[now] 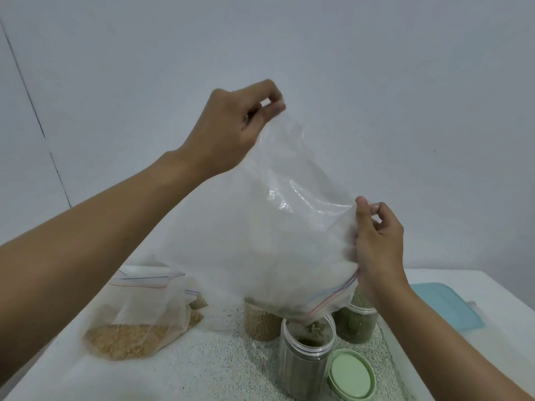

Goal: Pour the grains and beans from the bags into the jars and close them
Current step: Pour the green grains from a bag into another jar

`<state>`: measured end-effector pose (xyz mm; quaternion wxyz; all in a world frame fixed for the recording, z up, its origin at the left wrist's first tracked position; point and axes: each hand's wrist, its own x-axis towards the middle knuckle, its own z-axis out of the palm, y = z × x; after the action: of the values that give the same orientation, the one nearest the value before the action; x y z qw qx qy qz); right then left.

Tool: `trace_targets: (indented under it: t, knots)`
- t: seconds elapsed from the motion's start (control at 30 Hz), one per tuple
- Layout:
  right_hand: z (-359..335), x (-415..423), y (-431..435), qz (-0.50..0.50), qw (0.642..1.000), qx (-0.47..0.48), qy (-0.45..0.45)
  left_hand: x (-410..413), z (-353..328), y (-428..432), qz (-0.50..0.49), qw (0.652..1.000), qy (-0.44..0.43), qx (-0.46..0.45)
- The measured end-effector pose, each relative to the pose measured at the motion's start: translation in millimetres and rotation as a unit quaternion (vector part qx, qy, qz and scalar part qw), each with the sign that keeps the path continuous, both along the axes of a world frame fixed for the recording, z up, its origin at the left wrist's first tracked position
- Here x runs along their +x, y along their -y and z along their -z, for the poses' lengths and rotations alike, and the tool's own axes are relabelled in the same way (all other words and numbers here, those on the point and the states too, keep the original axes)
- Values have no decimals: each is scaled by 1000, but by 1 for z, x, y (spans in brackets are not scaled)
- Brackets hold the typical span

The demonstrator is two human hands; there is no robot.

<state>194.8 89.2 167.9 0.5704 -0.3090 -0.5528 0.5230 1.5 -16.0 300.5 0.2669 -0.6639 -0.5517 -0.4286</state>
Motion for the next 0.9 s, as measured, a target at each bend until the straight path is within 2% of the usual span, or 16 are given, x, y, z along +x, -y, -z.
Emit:
trace_targets:
  t: [0.23, 0.57, 0.67, 0.9]
  knots:
    - [5, 4, -3, 10, 1000, -5, 7, 3, 15, -5, 9, 999, 0, -32]
    - [7, 1, -10, 20, 1000, -10, -3, 1, 2, -2, 6, 1000, 20, 21]
    - [18, -3, -10, 24, 1000, -7, -3, 4, 4, -1, 0, 1000, -6, -2]
    - [9, -3, -10, 23, 1000, 13, -2, 1, 2, 2, 8, 999, 32, 2]
